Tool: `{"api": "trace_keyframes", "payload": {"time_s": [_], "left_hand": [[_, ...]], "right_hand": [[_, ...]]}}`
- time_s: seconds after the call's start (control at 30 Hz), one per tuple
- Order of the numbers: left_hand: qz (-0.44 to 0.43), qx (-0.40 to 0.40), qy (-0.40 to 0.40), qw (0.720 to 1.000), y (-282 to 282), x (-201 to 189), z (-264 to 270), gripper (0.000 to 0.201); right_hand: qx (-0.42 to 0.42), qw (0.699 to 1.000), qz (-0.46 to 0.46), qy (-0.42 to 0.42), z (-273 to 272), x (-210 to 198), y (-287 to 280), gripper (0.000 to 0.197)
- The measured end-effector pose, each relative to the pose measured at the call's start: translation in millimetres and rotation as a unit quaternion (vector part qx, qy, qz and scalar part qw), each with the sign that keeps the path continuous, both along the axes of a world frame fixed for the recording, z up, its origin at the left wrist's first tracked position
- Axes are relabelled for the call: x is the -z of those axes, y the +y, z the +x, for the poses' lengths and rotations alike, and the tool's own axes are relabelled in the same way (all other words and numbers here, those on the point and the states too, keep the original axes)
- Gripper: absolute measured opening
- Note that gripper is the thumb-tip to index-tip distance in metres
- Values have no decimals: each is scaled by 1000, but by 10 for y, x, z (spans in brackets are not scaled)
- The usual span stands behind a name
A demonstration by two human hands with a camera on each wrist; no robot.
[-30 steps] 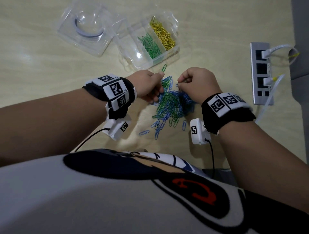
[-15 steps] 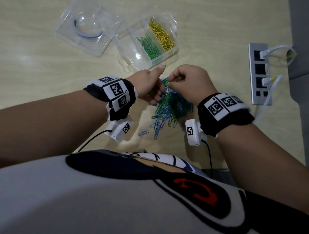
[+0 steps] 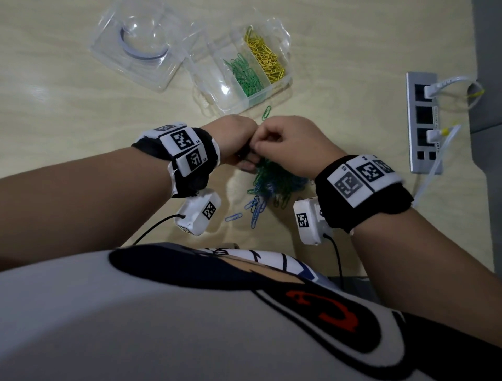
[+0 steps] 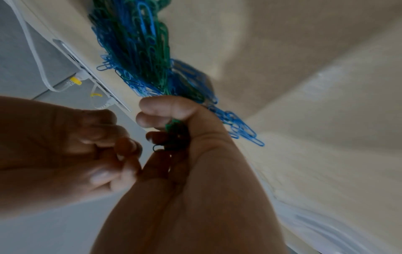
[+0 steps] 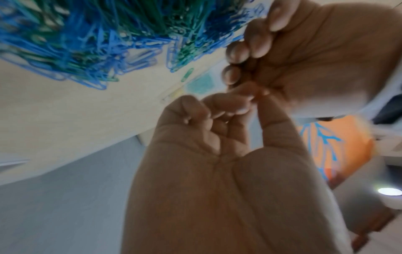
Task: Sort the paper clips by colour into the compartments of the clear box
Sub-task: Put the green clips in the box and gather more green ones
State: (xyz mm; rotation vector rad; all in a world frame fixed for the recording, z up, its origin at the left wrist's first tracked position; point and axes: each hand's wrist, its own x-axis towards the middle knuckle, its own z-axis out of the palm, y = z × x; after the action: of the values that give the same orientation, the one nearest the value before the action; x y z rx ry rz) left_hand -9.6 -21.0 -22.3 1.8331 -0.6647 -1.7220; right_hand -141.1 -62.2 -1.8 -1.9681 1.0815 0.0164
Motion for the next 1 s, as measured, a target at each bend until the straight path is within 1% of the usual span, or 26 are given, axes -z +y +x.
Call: {"api": "trace_keyframes", "payload": {"time_s": [0.07, 0.1, 0.13, 0.2, 0.3, 0.43, 0.53, 0.6, 0.63, 0.83, 0.9, 0.97, 1.0], "left_hand": [[-3, 6, 7, 1000, 16, 13, 30, 22], [-4, 9, 4, 1000, 24, 18, 50, 24], [-3, 8, 0, 1000, 31, 21, 74, 25], [-4, 4, -7, 1000, 31, 16, 112, 23], [-4, 12, -25, 1000, 25, 0, 129, 22], [-6, 24, -29, 999, 28, -9, 134, 27], [-3, 32, -30, 999, 30, -13, 136, 28], [-4, 31, -32, 999, 27, -23, 132, 25], [-3, 29, -32, 999, 25, -26, 126, 24], [6, 10, -22, 1000, 31, -23, 103, 43], [11, 4, -20, 1000, 29, -17, 111, 47], [17, -3, -13, 1000, 25, -9, 109, 52], [18, -7, -7, 1000, 23, -4, 104, 54]], "right_hand": [[79, 996, -46, 20, -41, 111, -116, 10], [99, 991, -76, 52, -53, 178, -165, 13], [98, 986, -104, 90, -57, 244, -203, 14], [70, 980, -129, 134, -33, 353, -229, 12], [35, 982, -111, 148, -14, 458, -202, 21], [40, 977, -116, 175, -114, 483, -233, 17], [45, 977, -135, 158, -139, 453, -244, 18], [27, 975, -169, 144, -97, 441, -235, 17], [9, 971, -185, 151, -71, 445, -228, 19], [-58, 946, -253, 196, -10, 517, -203, 18], [-74, 939, -259, 214, -10, 488, -214, 20], [-67, 943, -246, 211, -11, 421, -227, 19], [-54, 953, -231, 190, -7, 378, -219, 16]]}}
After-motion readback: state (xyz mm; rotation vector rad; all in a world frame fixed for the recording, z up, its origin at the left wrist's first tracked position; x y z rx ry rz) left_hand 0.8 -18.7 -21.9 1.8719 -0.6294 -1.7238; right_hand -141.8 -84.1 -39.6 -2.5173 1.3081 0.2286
